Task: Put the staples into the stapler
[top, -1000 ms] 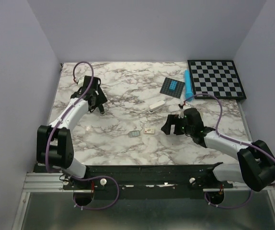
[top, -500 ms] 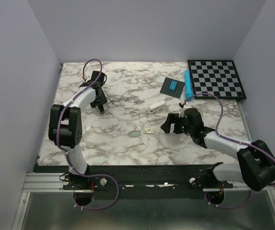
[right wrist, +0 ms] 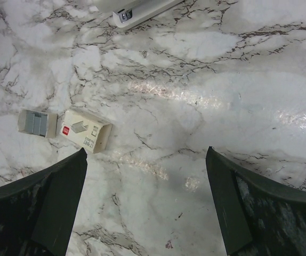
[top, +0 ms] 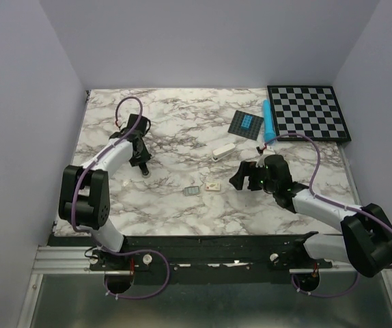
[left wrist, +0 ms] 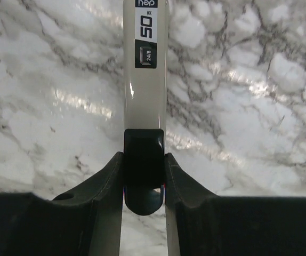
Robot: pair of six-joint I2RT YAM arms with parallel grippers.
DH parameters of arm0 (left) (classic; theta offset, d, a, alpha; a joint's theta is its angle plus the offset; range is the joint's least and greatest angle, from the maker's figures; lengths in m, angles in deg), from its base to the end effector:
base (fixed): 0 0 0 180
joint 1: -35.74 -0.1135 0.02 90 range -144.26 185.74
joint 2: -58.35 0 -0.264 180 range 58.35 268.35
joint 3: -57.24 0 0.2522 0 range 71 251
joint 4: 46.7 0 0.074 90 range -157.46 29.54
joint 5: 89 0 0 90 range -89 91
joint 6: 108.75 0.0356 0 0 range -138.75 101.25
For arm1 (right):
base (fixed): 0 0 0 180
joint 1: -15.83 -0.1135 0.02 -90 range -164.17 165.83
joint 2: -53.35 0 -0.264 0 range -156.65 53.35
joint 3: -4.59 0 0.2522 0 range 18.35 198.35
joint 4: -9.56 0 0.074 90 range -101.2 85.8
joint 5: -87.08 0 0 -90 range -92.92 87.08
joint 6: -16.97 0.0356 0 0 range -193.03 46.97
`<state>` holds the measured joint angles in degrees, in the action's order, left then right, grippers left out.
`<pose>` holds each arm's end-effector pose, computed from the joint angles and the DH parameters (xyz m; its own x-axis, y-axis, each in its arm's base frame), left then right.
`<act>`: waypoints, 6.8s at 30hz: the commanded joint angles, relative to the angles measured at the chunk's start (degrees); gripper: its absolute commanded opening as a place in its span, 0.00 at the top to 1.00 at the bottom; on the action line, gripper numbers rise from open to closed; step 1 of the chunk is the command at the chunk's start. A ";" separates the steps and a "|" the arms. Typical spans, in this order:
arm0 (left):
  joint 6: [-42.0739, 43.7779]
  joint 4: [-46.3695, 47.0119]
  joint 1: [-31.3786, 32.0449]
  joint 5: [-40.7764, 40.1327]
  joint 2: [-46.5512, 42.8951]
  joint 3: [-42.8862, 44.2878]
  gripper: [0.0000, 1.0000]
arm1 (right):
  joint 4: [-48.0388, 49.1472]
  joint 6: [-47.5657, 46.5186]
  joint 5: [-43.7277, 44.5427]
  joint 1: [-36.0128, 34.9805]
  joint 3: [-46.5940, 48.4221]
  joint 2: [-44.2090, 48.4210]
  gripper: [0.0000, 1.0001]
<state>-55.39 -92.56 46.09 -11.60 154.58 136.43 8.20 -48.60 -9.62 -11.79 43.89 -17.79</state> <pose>0.3352 -0.0533 0.2052 -0.7490 -0.4553 -0.4814 -0.4604 0.8801 -0.1160 0.2111 0.1151 0.1704 -0.6679 0.1141 -0.7354 -0.2973 0.8650 0.4042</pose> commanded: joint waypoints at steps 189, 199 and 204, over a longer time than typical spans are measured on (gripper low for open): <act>34.45 48.79 46.43 13.05 -33.11 -19.45 1.00 | 5.71 17.06 -13.53 -1.12 1.53 18.30 0.99; 31.81 60.21 46.34 5.32 -44.79 -34.03 1.00 | 2.71 20.13 -7.54 1.95 1.62 24.37 0.99; 28.04 65.92 46.34 -3.64 -50.25 -41.51 1.00 | 1.48 20.75 -4.91 3.70 3.55 29.55 0.99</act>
<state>-23.50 -33.61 93.73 0.93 109.01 99.99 9.25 -28.02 -21.40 -10.70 44.39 7.20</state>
